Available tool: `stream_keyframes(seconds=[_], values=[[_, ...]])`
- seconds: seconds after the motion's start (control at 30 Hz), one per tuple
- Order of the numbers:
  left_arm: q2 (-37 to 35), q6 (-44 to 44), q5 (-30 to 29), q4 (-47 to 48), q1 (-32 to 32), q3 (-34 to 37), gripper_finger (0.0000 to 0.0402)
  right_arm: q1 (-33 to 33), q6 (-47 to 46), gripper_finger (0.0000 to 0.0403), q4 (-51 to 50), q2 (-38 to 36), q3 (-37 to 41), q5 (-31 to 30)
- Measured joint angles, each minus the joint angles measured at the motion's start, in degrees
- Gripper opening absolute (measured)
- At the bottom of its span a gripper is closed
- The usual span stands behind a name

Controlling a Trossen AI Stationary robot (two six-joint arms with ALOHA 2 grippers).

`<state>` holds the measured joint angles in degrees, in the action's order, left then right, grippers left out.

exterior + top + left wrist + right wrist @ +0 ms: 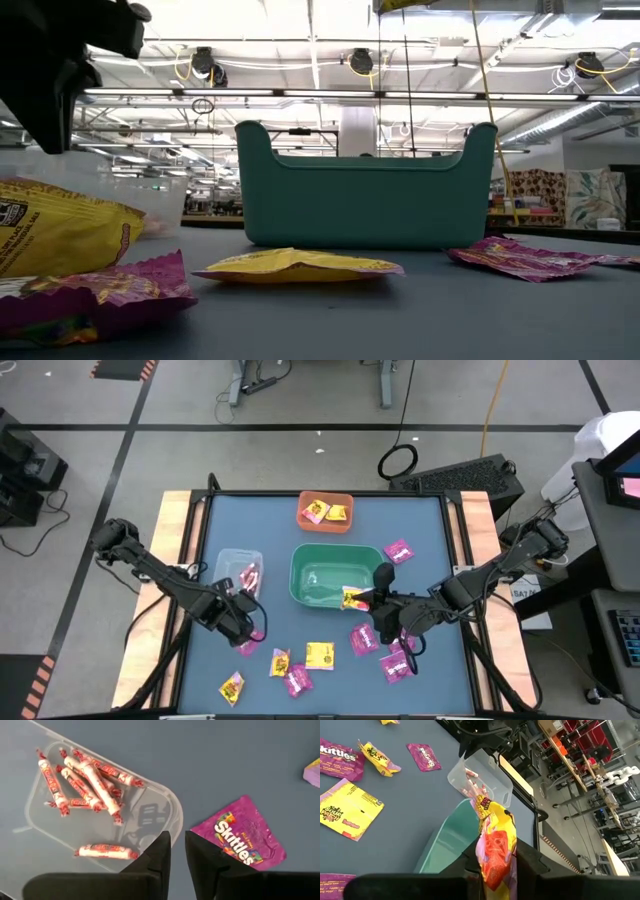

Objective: Sort candy
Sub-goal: Put the yellow candy into the orange bin

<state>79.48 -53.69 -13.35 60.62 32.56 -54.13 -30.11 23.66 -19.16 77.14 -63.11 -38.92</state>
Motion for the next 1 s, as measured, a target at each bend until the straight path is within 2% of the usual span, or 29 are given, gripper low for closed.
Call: stream_keyframes(seconds=[0.23, 0.4, 0.53, 0.7, 0.83, 1.0], values=[[0.0, -1.9, -0.2, -0.3, -0.3, 0.0, 0.0063, 0.0, 0.0, 0.0056, 0.0, 0.0, 0.0, 0.0], [0.0, -3.0, -3.2, -0.4, -0.3, 0.0, 0.0069, 0.1, 0.4, 0.0056, 0.0, 0.0, 0.0, -0.2], [0.0, -4.4, -3.2, -2.0, -0.3, -0.1, 0.0103, 1.0, 1.0, 0.0056, -0.4, 0.0, 0.0, -0.1], [0.0, -4.5, -3.4, -1.7, -0.3, -0.1, 0.0173, 2.6, 2.4, 0.0056, -0.7, 0.0, 0.0, -0.1], [0.0, -4.4, -3.4, -2.6, -0.3, -0.1, 0.0211, 3.1, 12.6, 0.0056, -0.6, 0.0, 0.0, -0.1], [0.0, -4.0, -4.4, -3.4, -0.7, -0.8, 0.0219, 3.5, 33.7, 0.0056, -0.8, 0.0, 0.0, -0.2]])
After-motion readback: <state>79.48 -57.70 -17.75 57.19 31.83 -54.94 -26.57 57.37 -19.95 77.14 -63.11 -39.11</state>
